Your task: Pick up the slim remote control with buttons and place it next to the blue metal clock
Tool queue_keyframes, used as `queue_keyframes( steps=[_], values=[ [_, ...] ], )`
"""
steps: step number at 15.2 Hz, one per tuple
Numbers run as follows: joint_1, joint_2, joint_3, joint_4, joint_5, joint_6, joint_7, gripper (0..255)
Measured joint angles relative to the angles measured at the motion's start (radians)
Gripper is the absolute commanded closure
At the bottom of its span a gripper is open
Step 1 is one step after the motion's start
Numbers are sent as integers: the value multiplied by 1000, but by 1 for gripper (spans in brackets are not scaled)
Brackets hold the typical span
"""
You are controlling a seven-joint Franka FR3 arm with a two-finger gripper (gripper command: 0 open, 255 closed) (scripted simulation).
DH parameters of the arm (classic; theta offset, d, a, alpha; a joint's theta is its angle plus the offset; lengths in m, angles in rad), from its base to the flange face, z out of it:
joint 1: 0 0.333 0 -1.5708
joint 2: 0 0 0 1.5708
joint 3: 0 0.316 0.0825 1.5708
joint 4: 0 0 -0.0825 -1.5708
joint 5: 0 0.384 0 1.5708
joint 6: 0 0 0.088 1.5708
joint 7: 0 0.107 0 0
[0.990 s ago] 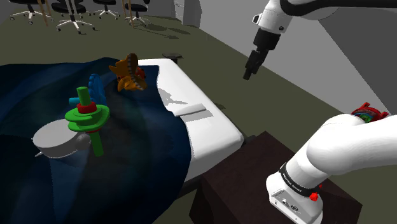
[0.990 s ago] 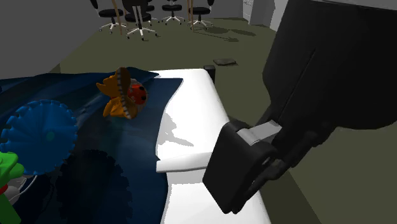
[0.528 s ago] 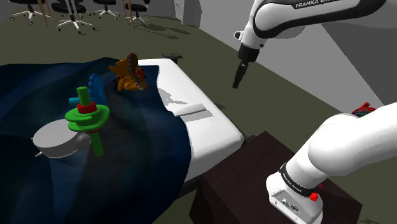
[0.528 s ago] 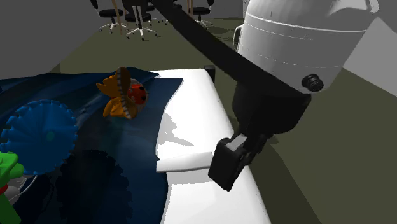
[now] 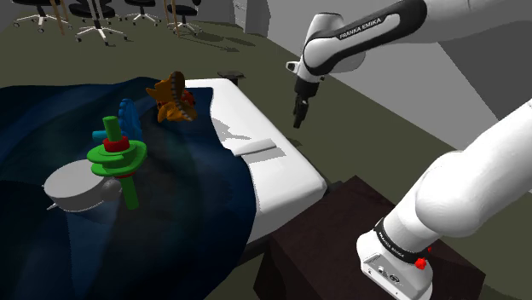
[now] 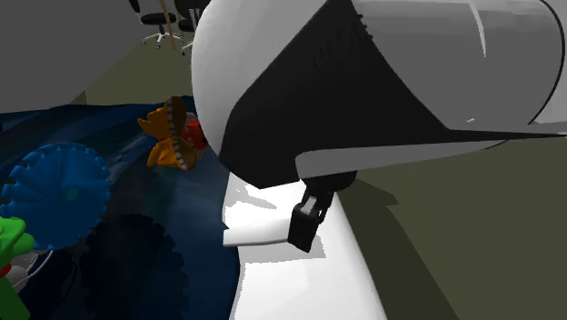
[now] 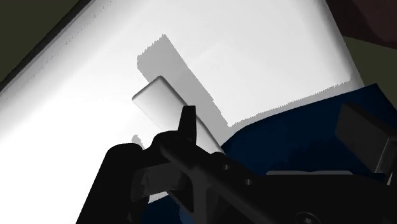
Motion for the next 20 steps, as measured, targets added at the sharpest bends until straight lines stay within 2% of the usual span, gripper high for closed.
queue_keyframes(
  steps=[10,17,20],
  values=[
    [28,387,26,198,31,190,-316,0],
    [31,645,79,387,9,267,-482,0],
    [29,694,87,415,3,289,-509,0]
  ],
)
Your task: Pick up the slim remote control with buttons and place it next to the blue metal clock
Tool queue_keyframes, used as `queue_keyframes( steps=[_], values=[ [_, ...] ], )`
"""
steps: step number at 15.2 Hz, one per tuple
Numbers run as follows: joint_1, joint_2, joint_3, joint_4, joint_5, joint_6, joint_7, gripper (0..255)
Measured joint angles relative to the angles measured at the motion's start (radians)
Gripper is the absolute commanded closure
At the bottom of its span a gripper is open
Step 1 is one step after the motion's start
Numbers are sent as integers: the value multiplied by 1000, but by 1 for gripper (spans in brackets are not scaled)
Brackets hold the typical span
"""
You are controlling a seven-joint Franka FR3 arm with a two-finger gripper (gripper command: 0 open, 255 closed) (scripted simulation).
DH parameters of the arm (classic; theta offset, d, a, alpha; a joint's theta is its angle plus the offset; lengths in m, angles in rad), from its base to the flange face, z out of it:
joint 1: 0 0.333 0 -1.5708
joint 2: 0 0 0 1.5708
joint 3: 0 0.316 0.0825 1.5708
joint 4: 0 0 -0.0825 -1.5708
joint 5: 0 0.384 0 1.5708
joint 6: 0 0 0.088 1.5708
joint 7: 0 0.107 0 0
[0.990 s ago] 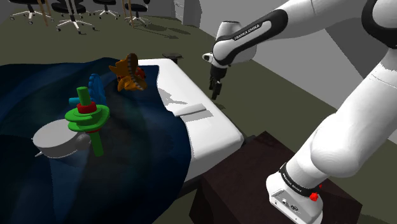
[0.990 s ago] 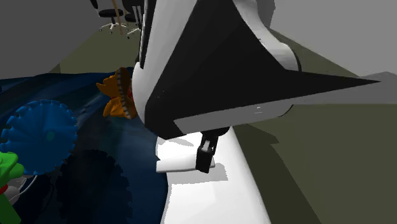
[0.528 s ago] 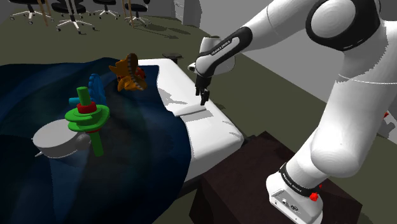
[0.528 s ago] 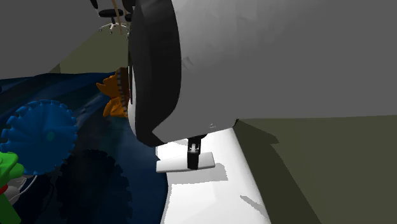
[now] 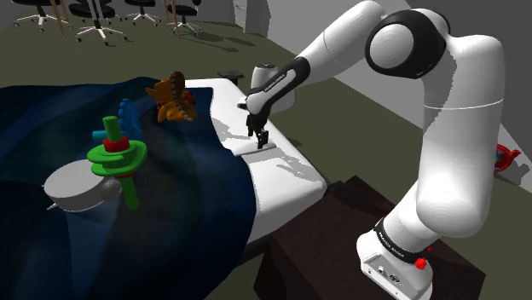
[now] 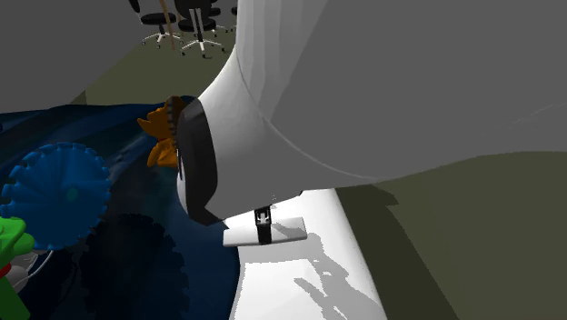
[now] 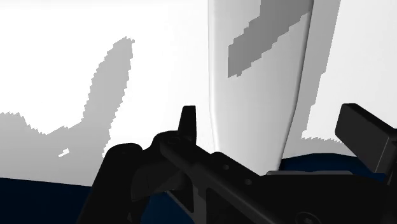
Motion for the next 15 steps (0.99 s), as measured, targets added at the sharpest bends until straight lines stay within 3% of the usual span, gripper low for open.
queue_keyframes(
  steps=[12,13,15],
  values=[
    [-1,79,5,22,3,58,-4,0],
    [-1,79,5,22,3,58,-4,255],
    [-1,79,5,22,3,58,-4,255]
  ],
)
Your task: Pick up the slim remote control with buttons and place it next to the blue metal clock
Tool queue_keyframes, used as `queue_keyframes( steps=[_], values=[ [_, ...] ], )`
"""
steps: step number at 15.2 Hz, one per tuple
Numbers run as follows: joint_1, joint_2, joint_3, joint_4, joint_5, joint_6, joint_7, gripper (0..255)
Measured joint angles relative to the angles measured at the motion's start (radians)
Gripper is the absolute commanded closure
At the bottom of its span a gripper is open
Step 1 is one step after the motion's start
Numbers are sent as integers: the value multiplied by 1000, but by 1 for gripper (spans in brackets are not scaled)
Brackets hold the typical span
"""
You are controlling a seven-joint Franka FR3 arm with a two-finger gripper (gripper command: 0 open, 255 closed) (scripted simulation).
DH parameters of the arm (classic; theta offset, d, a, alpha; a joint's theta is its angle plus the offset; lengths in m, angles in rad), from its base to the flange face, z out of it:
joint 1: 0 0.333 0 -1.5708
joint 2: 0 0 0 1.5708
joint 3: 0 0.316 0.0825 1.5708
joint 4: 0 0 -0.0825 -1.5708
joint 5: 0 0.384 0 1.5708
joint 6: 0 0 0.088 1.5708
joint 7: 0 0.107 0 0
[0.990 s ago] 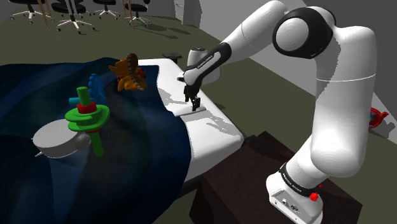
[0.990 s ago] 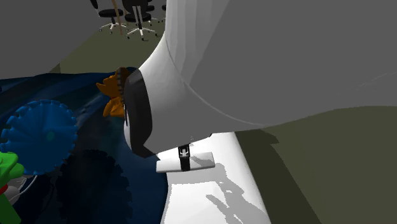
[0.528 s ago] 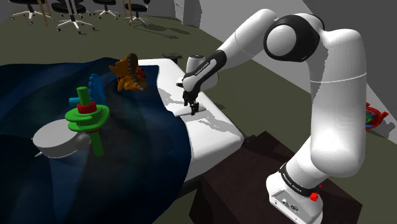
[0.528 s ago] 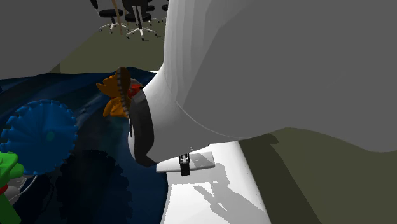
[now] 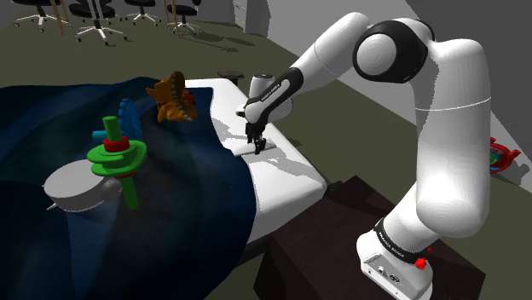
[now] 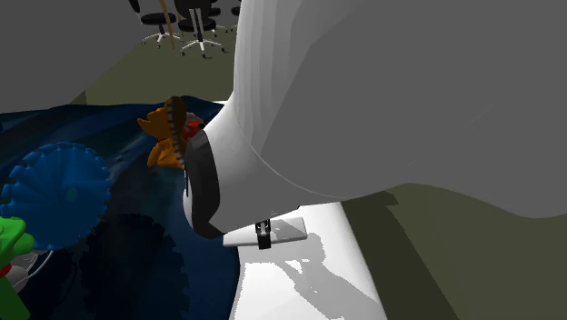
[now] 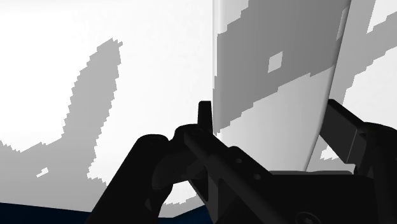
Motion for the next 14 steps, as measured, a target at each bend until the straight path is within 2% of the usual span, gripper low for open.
queue_keyframes(
  steps=[8,14],
  values=[
    [0,0,0,0,0,0,0,255],
    [3,-56,-3,-11,-3,-45,3,255]
  ],
)
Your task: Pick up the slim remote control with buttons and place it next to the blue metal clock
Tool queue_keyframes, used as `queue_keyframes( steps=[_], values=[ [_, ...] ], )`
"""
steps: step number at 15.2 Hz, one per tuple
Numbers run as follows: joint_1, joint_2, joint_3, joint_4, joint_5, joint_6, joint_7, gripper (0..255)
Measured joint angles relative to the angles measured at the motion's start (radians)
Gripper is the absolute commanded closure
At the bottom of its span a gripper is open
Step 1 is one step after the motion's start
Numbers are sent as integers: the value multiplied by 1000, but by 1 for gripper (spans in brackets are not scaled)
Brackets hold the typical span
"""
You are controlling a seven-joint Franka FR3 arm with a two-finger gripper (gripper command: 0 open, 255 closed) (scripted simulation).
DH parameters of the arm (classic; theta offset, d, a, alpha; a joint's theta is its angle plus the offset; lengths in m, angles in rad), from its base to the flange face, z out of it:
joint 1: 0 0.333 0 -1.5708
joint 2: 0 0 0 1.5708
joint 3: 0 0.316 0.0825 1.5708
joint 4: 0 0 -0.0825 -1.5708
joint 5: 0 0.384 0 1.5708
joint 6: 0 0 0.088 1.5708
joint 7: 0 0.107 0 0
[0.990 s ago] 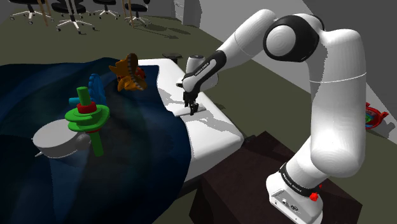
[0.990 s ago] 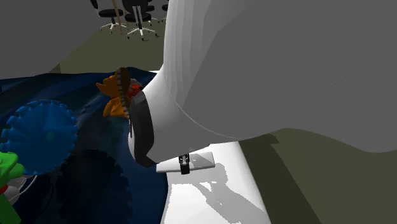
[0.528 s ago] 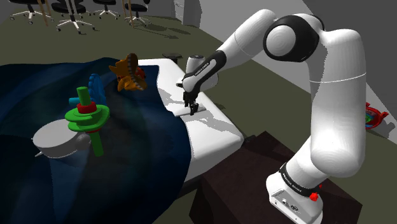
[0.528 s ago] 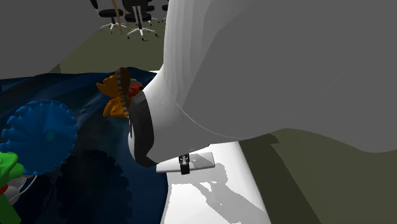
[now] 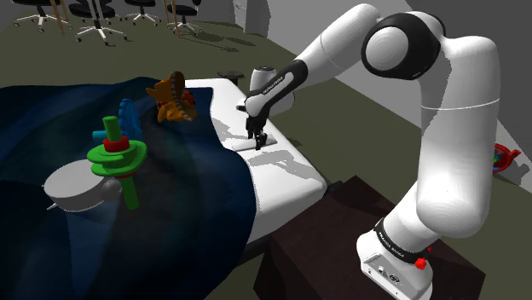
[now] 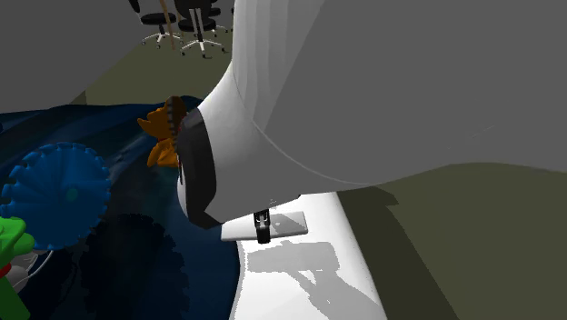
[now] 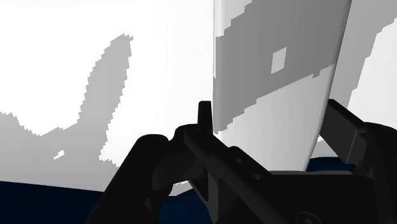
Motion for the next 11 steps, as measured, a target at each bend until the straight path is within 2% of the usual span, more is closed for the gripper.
queue_keyframes(
  steps=[11],
  values=[
    [5,-110,-5,-3,-8,-107,5,255]
  ],
)
